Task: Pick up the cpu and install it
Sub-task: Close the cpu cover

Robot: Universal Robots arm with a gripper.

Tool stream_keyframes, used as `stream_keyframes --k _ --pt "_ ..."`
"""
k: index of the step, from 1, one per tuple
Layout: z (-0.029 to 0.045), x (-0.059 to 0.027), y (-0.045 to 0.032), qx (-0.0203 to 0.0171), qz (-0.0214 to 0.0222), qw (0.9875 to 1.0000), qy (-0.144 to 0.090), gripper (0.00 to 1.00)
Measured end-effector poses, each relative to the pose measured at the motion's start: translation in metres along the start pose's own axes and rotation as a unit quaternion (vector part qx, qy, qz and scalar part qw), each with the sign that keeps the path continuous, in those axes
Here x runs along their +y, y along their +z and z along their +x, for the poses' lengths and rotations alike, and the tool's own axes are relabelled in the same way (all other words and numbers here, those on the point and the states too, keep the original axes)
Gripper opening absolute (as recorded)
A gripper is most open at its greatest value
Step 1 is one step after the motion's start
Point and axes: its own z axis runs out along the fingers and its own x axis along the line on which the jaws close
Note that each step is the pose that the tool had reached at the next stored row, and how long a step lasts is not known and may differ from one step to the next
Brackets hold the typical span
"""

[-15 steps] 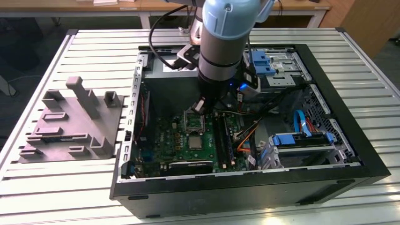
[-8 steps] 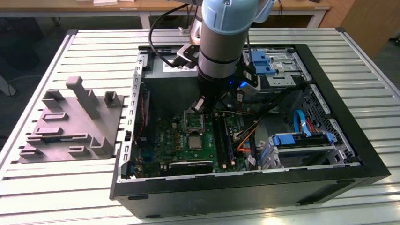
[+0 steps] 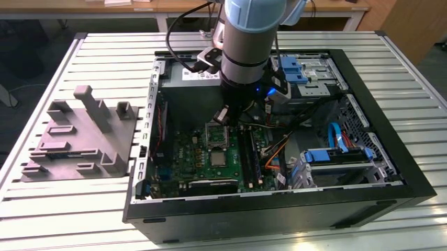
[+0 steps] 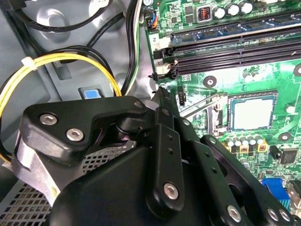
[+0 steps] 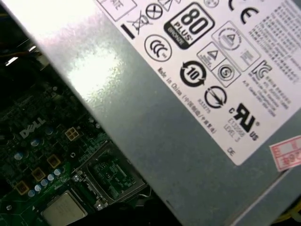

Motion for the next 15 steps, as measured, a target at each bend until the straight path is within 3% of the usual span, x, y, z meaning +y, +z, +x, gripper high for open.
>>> stream_keyframes --k 5,15 --pt "0.0000 0.0015 -0.0038 0.0038 0.0032 1.0000 0.000 0.11" --pt "0.0008 0.0022 -0.0077 0.0041 0.0035 1.0000 0.000 0.11"
